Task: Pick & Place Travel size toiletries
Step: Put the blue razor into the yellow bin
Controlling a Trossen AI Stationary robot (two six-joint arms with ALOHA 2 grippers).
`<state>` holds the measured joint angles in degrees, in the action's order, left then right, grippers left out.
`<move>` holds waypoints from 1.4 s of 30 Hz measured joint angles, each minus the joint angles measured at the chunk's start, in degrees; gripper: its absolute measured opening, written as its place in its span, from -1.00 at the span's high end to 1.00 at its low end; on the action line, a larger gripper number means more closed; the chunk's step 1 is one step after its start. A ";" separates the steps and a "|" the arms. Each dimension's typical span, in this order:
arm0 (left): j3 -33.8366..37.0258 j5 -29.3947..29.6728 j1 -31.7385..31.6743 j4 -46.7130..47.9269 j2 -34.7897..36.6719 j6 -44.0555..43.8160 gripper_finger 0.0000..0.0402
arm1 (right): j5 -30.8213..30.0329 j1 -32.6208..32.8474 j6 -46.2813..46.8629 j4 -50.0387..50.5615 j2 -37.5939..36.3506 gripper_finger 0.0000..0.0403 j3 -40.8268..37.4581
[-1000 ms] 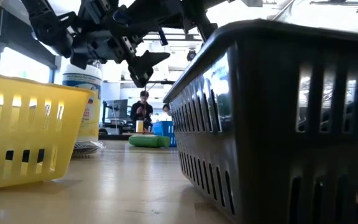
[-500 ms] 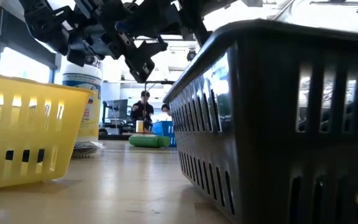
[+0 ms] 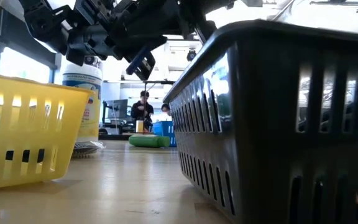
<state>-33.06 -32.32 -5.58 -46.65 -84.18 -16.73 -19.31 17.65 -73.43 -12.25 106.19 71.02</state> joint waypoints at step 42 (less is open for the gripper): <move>7.82 23.08 10.10 2.36 27.23 34.94 0.86 | 19.32 -13.63 82.40 -18.28 -6.95 -0.14 -6.49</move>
<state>-25.23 -9.24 4.51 -44.29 -56.95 18.21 0.00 4.02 8.97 -30.53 99.24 64.53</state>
